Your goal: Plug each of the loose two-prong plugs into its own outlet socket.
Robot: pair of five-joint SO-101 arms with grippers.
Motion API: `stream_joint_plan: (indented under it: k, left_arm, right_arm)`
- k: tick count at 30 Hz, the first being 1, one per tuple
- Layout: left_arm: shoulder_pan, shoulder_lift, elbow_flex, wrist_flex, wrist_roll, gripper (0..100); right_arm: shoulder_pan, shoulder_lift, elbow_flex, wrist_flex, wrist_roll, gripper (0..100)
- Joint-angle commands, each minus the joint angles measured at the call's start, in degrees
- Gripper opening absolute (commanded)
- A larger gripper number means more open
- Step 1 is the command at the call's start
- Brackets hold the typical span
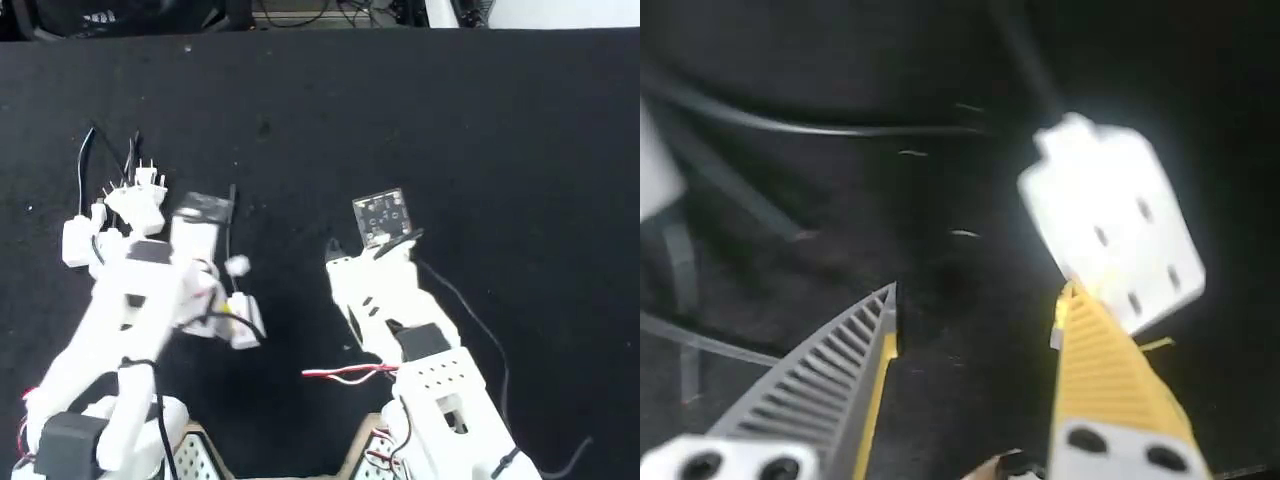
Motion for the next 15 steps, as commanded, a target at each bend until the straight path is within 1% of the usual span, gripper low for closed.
stream_joint_plan:
  k: [1, 3, 5, 11, 12, 15]
  left_arm:
    - [7.9, -1.2, -2.1, 0.5, 0.6, 26]
    - [8.0, -1.2, -2.5, 0.2, 0.6, 26]
    - [8.2, -1.2, -2.2, -2.3, 0.7, 26]
    - [8.4, -1.1, 1.0, -14.7, 1.1, 26]
    - [8.7, -1.1, 1.3, -15.9, 1.4, 26]
    - [11.7, -1.1, 1.4, -17.5, 5.3, 26]
  right_arm:
    - [6.0, 0.1, -1.5, -1.6, -1.9, 14.1]
    - [9.0, 0.1, -1.9, -1.6, -6.9, 14.1]
    - [11.0, 0.1, -1.9, -1.6, -9.8, 14.1]
    - [11.5, 0.1, -2.0, -1.6, -10.4, 14.1]
    - [11.5, 0.1, -2.0, -1.6, -10.4, 14.1]
    - [11.5, 0.1, -2.0, -1.6, -10.4, 14.1]
